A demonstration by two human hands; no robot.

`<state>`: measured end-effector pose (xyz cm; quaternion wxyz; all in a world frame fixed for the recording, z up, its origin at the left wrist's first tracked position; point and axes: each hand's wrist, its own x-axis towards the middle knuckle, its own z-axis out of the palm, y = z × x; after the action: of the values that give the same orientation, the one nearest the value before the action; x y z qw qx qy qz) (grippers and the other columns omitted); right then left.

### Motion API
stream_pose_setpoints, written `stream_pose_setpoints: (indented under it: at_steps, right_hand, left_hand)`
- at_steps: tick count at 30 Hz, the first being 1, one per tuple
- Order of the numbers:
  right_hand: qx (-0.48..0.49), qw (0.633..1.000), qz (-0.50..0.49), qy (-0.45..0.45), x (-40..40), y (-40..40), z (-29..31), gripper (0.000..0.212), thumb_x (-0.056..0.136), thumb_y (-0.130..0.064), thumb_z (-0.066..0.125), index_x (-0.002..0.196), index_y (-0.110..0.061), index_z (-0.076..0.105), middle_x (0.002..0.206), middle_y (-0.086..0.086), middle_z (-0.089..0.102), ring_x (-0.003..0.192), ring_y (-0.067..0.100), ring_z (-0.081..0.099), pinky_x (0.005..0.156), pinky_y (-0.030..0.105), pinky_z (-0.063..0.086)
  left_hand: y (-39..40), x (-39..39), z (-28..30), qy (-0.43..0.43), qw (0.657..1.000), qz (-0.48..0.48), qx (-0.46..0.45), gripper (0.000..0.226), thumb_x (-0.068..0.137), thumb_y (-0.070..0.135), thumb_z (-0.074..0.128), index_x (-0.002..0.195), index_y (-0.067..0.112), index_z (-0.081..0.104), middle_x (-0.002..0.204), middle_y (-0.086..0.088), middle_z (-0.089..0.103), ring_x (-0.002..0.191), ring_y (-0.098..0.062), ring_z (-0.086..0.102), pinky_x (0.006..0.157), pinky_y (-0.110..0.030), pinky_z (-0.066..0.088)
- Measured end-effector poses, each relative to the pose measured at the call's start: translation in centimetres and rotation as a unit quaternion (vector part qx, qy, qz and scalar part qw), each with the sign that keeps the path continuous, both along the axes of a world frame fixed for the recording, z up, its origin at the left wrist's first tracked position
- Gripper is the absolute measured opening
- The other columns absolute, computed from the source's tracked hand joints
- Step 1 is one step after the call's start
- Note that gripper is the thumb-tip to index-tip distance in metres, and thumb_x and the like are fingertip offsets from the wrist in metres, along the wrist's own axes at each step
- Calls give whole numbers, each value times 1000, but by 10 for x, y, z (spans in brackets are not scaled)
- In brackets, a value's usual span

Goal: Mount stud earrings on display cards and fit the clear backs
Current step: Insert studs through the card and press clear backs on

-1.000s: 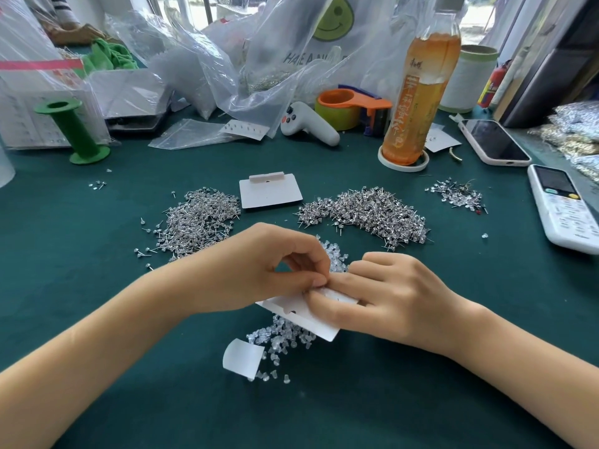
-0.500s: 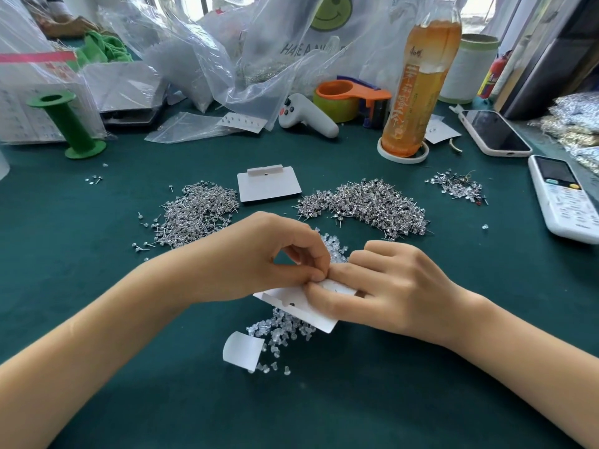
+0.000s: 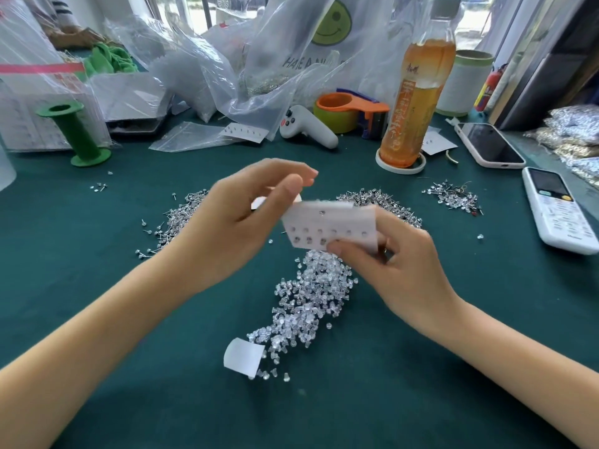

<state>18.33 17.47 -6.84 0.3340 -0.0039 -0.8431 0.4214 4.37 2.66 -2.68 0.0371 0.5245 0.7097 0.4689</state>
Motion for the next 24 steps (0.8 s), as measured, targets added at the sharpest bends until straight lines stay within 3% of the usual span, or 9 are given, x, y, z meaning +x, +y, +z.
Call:
stream_pose_setpoints:
  at_steps: [2,5,8,17,20,22,24]
  right_hand:
    - [-194,980,19,-44,-2,1,4,26,82,-8,71,100,-26,64,76,-14,69,55,0,57,49,11,43]
    - [-263,961,45,-75,-4,-2,9,24,81,-7,69,102,-18,63,70,-15,69,54,0,59,48,8,41]
    - [-325,937,80,-97,-5,-6,10,23,83,-3,66,103,-12,61,67,-14,67,53,-2,58,48,7,40]
    - [-356,910,89,-194,-9,-7,6,2,88,-16,64,88,-17,65,66,0,58,52,9,44,41,12,33]
    - [-332,914,94,-213,-11,-5,8,13,82,-38,62,82,-26,68,67,1,60,52,10,47,40,12,32]
    - [-302,931,45,-202,-13,6,11,26,79,-49,57,82,-25,67,65,0,64,47,9,47,38,11,31]
    - [-241,955,-45,-165,-15,22,13,25,87,-45,59,88,-21,66,66,0,71,44,8,43,40,11,33]
  left_hand:
    - [-1,4,-5,137,990,-3,-26,47,86,48,53,129,28,51,125,16,53,118,1,48,101,-18,38]
    - [3,8,-17,250,965,2,-80,78,78,59,58,142,18,39,136,6,45,127,-11,39,107,-26,33]
    - [4,8,-21,264,962,22,-63,78,78,56,60,139,11,44,132,-4,51,122,-19,44,104,-31,36]
    - [5,8,-26,250,964,15,-92,75,75,58,58,132,9,52,119,-2,57,105,-17,54,90,-31,45]
    - [4,6,-27,246,964,20,-97,76,75,57,57,132,7,52,117,-4,59,103,-19,56,87,-31,47]
    - [4,6,-28,247,963,33,-104,77,75,57,56,132,6,52,118,-5,59,105,-21,57,88,-31,46]
    - [2,4,-28,251,960,45,-118,76,76,57,55,133,7,51,121,-4,59,110,-22,54,93,-28,42]
